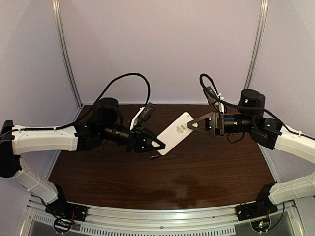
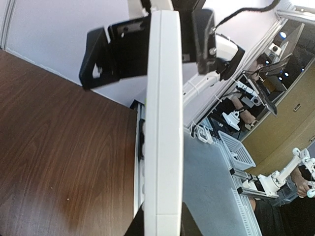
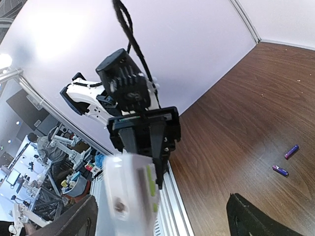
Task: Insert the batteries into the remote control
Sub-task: Pass from the left arm to the right, then remove the battery cover from the remote control.
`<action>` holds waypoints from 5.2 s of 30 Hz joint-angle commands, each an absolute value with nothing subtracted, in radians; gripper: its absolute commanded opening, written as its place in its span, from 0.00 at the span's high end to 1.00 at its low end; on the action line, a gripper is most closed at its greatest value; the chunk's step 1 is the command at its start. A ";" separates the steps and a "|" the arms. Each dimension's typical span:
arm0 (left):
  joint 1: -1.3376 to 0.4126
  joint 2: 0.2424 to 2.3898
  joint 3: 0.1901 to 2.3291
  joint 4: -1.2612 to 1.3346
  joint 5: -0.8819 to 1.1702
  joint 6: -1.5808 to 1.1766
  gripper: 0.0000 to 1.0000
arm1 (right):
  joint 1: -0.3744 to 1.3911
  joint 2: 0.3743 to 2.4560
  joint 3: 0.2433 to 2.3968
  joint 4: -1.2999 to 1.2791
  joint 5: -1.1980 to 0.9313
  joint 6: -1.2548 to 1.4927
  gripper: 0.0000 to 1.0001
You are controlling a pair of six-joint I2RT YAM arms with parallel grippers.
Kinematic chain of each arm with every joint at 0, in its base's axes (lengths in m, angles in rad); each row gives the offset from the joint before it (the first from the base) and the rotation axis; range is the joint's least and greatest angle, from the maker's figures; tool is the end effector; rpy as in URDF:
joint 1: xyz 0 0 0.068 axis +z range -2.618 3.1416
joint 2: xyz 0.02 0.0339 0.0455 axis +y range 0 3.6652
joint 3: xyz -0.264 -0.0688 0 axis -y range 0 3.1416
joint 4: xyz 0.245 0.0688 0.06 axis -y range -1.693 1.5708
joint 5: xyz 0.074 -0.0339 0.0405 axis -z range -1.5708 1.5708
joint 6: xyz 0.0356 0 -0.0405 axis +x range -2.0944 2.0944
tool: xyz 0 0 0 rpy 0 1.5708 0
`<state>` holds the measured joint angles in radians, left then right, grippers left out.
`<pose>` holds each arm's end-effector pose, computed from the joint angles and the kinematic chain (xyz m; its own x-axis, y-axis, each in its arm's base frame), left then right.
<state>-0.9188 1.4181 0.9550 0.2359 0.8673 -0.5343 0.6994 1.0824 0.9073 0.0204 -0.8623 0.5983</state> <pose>0.1728 -0.2711 0.2968 -0.6091 0.2550 -0.7510 0.7609 -0.0793 -0.6440 0.1692 0.1777 0.3481 -0.6567 -0.0736 -0.7505 -0.7541 0.0682 0.6532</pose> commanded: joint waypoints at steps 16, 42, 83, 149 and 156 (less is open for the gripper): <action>-0.914 1.532 0.967 0.633 0.833 -0.794 1.00 | 0.722 1.147 0.828 0.376 -0.808 0.857 0.53; -0.915 1.524 0.856 0.656 0.498 -1.005 0.43 | 0.717 1.053 0.783 0.225 -0.498 0.836 1.00; -0.957 1.727 1.015 0.679 0.487 -1.135 0.63 | 0.730 1.051 0.779 0.159 -0.390 0.762 1.00; -0.953 1.736 0.985 0.660 0.484 -1.117 0.68 | 0.689 0.978 0.780 0.139 -0.381 0.801 1.00; -0.953 1.738 1.001 0.647 0.494 -1.116 0.65 | 0.689 0.975 0.784 0.097 -0.336 0.774 1.00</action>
<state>-0.9546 1.7283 0.9825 0.6724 0.4965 -1.1313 0.6933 1.0008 0.7475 0.0959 -0.3775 0.7982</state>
